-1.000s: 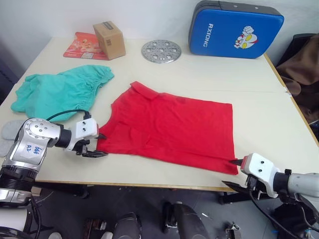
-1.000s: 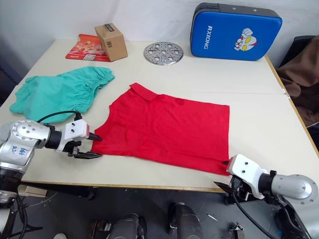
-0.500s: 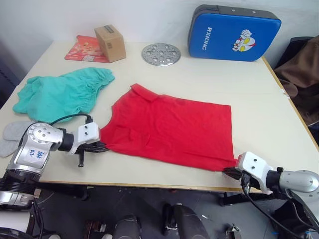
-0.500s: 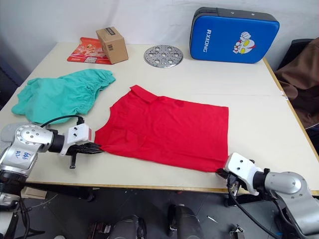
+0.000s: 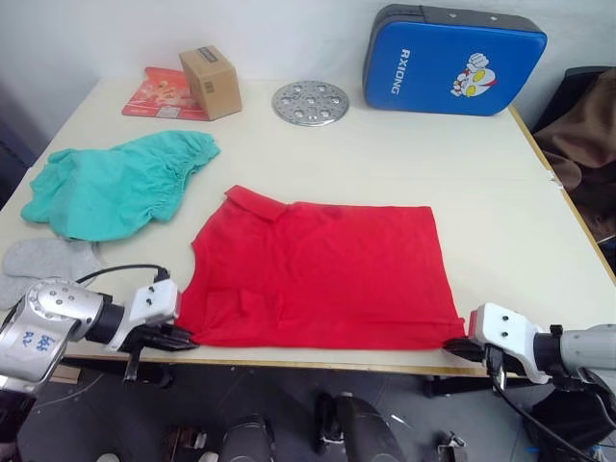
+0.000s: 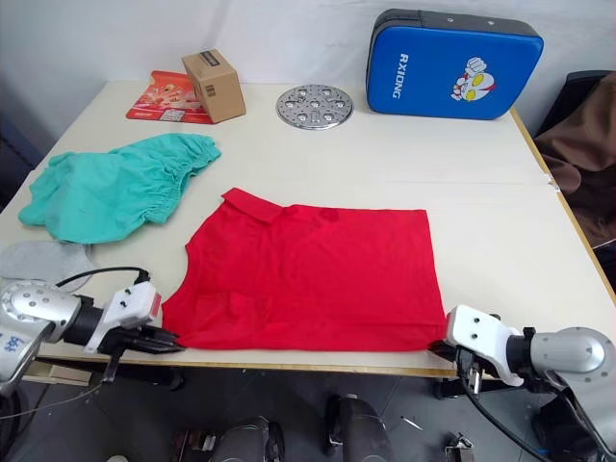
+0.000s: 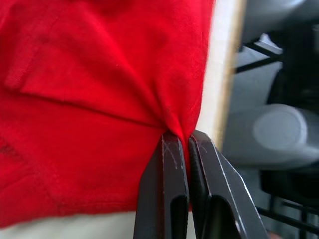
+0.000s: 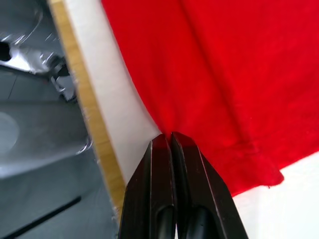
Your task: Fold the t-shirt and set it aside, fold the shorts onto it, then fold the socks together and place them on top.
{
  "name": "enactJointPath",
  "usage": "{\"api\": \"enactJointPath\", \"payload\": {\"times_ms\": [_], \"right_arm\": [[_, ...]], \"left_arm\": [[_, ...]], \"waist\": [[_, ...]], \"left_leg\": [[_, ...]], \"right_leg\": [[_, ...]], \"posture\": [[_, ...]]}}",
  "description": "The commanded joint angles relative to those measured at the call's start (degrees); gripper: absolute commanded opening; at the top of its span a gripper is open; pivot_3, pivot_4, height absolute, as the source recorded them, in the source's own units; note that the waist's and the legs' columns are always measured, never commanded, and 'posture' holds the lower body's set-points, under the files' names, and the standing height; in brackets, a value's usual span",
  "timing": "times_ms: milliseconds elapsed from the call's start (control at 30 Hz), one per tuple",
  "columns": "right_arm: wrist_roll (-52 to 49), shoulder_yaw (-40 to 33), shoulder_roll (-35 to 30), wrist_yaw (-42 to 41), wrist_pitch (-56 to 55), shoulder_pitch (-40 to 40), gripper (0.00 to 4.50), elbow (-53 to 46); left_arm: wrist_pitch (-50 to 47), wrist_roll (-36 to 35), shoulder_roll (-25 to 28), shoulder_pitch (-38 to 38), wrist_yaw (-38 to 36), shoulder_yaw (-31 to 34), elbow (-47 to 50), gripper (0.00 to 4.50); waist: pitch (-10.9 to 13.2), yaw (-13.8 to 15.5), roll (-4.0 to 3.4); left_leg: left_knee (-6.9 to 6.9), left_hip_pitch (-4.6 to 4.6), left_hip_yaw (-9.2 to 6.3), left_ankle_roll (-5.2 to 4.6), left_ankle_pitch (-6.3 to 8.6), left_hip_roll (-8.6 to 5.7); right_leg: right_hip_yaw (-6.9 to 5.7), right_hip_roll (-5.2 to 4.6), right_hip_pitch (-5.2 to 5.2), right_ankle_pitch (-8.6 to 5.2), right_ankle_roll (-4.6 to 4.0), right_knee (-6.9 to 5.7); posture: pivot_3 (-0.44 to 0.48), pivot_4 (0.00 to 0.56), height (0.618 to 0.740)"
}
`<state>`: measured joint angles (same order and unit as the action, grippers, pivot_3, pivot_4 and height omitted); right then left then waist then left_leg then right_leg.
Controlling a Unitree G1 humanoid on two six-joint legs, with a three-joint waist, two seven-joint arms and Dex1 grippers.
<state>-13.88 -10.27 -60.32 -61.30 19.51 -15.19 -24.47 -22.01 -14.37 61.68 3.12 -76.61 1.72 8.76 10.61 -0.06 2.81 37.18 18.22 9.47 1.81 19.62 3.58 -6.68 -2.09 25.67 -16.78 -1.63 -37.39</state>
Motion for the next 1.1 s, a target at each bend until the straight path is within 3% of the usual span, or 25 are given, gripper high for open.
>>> {"api": "enactJointPath", "payload": {"times_ms": [33, 400, 467, 667, 867, 967, 1100], "right_arm": [[1.0, -2.0, -1.0, -1.9, -3.7, -2.0, 0.04, 0.8], [1.9, -1.9, 0.4, -2.2, -8.4, -5.2, 0.04, 4.6], [0.7, -2.2, 0.7, -2.7, -7.9, -5.7, 0.44, 4.8], [-7.4, -6.3, 0.8, -7.0, -4.6, -8.1, 2.38, 2.5], [-22.6, -13.3, -0.8, -9.5, 9.2, -3.6, 4.47, -0.9], [-30.2, -15.0, -0.5, -7.2, 16.6, 2.8, 4.5, 0.0], [-31.2, -10.0, 2.0, 1.7, 23.2, 18.2, 4.5, 6.1]], "left_arm": [[0.6, 1.9, 0.3, -1.4, 3.0, 0.4, -0.7, 0.01], [1.4, 0.8, 0.2, -0.5, 3.7, 0.0, -3.3, 0.01], [0.1, -0.5, 0.3, -1.1, 3.1, 0.5, -3.0, 0.0], [-3.9, -5.2, 3.0, -2.5, -1.3, 3.4, -2.0, 1.68], [-13.3, -14.1, 7.4, 2.2, -8.2, 6.3, -2.1, 3.58], [-17.3, -17.3, 6.6, 9.4, -8.9, 5.9, -5.0, 4.46], [-16.9, -12.6, -1.3, 25.5, -1.7, 1.0, -16.0, 4.46]], "waist": [[0.0, 0.1, -0.07], [-0.1, 0.1, -0.27], [-0.1, 0.1, -0.27], [-0.1, 0.1, -0.28], [0.1, -0.1, -0.44], [0.1, 0.0, -0.52], [0.2, 0.0, -0.63]], "left_leg": [[0.0, 0.01, 0.0, -0.2, 0.12, -0.01], [-0.03, 0.0, -0.03, -0.12, 0.3, 0.0], [-0.05, 0.0, -0.03, -0.12, 0.29, 0.0], [-0.08, 0.01, -0.03, -0.15, 0.29, 0.04], [-0.02, 0.03, -0.02, -0.13, 0.33, 0.06], [0.0, 0.01, -0.07, -0.12, 0.34, 0.07], [0.09, 0.08, -0.06, -0.19, 0.26, 0.05]], "right_leg": [[0.01, 0.0, 0.0, -0.01, 0.02, 0.03], [0.01, 0.05, -0.1, -0.03, 0.06, 0.28], [0.0, 0.05, -0.11, -0.03, 0.07, 0.32], [0.0, 0.1, -0.12, -0.02, 0.07, 0.39], [0.04, 0.16, -0.08, -0.01, 0.04, 0.41], [0.04, 0.2, -0.07, 0.01, 0.02, 0.43], [0.07, 0.21, -0.11, 0.13, -0.04, 0.4]], "posture": [[0.0, 0.15, 0.74], [0.0, 0.15, 0.74], [0.0, 0.15, 0.74], [0.0, 0.15, 0.74], [0.0, 0.15, 0.74], [0.0, 0.15, 0.74], [0.0, 0.15, 0.74]]}}
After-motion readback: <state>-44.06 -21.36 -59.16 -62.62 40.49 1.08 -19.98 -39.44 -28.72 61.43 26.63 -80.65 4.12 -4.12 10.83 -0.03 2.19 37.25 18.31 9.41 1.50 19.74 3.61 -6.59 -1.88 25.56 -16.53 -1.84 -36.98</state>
